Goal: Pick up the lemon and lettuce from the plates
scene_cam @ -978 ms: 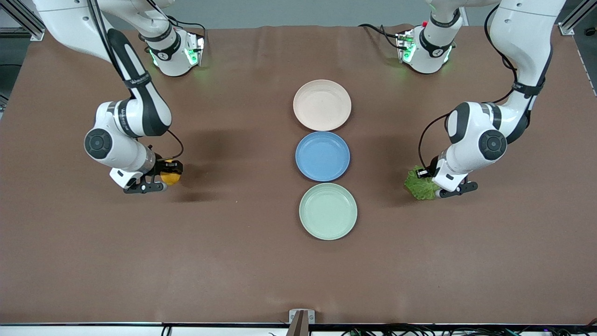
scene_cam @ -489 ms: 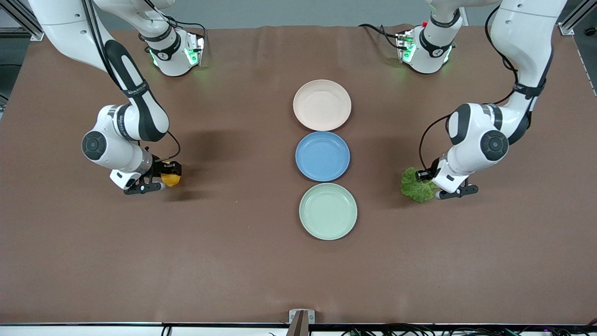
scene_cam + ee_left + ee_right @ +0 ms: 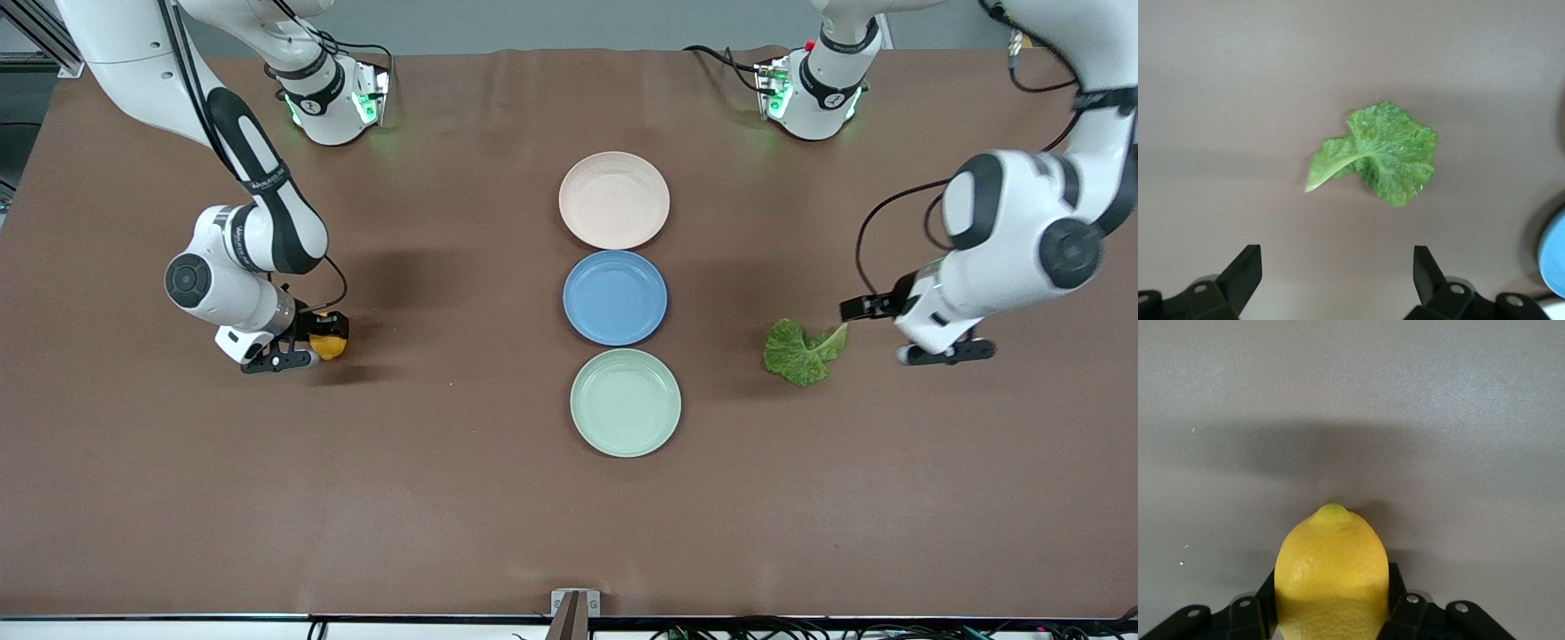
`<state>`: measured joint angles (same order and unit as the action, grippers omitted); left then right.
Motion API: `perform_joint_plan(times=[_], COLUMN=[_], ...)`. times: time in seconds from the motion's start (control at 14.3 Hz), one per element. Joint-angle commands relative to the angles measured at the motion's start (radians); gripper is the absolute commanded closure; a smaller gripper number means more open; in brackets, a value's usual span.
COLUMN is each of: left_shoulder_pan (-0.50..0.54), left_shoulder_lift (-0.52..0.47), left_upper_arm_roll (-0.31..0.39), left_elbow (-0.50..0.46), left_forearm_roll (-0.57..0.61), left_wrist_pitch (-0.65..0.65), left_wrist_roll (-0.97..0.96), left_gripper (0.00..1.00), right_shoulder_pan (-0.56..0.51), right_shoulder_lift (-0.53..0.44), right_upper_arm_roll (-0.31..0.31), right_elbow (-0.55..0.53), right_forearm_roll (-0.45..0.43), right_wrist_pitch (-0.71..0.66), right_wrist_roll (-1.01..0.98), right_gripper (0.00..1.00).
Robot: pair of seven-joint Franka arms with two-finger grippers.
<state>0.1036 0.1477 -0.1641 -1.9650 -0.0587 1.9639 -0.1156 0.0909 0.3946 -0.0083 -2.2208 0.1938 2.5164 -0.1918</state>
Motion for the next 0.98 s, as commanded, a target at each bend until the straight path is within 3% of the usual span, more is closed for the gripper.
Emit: perform_joint_plan(times=[0.0,0.35,0.77,0.84,0.91], left_shoulder_pan=[0.040,0.070,0.082,0.081,0.081], left_shoulder_lift=[-0.120,-0.140,-0.140,-0.143,-0.143], left_upper_arm_roll=[-0.006,-0.003,-0.002,-0.002,-0.002], left_elbow=[0.000,0.230,0.411,0.414,0.420], left_forearm_roll=[0.020,0.019,0.020,0.020,0.020], left_wrist_pitch=[-0.081,-0.317,-0.418,-0.419,-0.419], left_wrist_roll=[0.063,0.070,0.060,0.056,0.056], left_gripper=[0.00,0.00,0.00,0.00,0.00], right_shoulder_pan=[-0.016,-0.016,-0.034,-0.034,-0.034], right_shoulder_lift=[-0.006,-0.008,-0.010,-0.010,-0.008], right_upper_arm_roll=[0.011,0.011,0.011,0.011,0.011], right_elbow=[-0.016,-0.014,-0.011,-0.011,-0.011], right_forearm_roll=[0.029,0.024,0.024,0.024,0.024], right_wrist_pitch=[0.016,0.013,0.005,0.007,0.007], right_wrist_roll=[-0.032,-0.044,-0.055,-0.054,-0.054], right_gripper=[0.99,0.99,0.98,0.97,0.88])
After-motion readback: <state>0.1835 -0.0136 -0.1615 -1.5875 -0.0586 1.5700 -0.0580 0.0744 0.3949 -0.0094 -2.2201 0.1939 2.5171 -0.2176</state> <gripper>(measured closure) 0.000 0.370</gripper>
